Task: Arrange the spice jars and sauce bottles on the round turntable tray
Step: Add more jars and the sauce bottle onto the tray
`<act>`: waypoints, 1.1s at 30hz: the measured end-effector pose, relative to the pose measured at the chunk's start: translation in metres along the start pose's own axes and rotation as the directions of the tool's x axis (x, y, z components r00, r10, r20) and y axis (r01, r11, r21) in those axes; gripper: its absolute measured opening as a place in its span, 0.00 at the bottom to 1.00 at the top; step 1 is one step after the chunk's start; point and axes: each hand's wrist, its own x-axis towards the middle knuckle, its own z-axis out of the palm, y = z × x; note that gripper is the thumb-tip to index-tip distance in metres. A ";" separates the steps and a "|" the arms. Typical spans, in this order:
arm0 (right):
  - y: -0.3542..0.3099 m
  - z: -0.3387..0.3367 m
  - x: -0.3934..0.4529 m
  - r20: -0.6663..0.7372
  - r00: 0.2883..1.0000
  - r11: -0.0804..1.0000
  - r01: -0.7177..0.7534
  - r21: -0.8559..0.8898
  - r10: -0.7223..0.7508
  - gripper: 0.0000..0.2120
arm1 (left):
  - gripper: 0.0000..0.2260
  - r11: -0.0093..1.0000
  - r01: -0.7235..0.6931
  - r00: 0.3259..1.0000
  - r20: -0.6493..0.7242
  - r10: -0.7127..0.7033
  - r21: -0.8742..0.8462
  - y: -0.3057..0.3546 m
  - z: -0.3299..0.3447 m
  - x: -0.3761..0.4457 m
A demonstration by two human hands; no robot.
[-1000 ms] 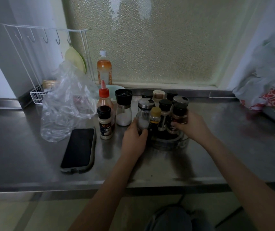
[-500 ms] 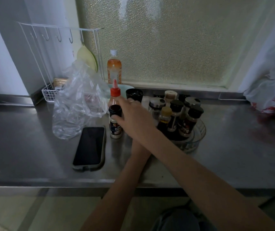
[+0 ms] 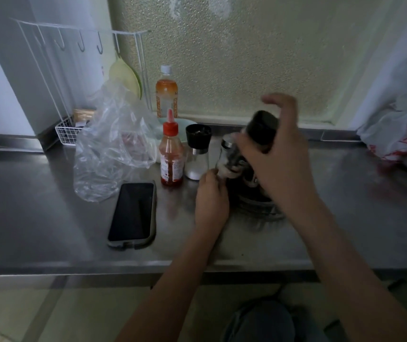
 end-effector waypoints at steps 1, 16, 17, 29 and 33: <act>0.009 -0.012 -0.002 -0.001 0.998 0.998 -0.060 -0.023 0.060 0.24 | 0.12 1.000 0.015 1.000 0.000 -0.015 -0.004 0.003 -0.002 -0.001; 0.115 -0.025 -0.055 -0.082 0.985 0.977 -0.162 -0.138 0.152 0.12 | 0.24 0.993 0.091 0.909 -0.414 -0.051 0.078 0.010 -0.062 0.018; 0.130 -0.036 -0.060 -0.084 0.984 0.963 -0.171 -0.208 0.157 0.11 | 0.26 0.989 0.128 0.925 -0.370 -0.090 0.078 0.006 -0.065 0.026; 0.155 -0.025 -0.087 0.230 0.972 0.907 0.067 -0.416 0.034 0.13 | 0.22 0.979 0.192 0.921 -0.334 -0.203 -0.068 -0.010 -0.061 0.033; 0.142 -0.023 -0.089 0.180 0.984 0.936 0.065 -0.347 -0.002 0.18 | 0.28 0.959 0.116 0.897 -0.387 -0.213 -0.259 0.021 -0.067 0.014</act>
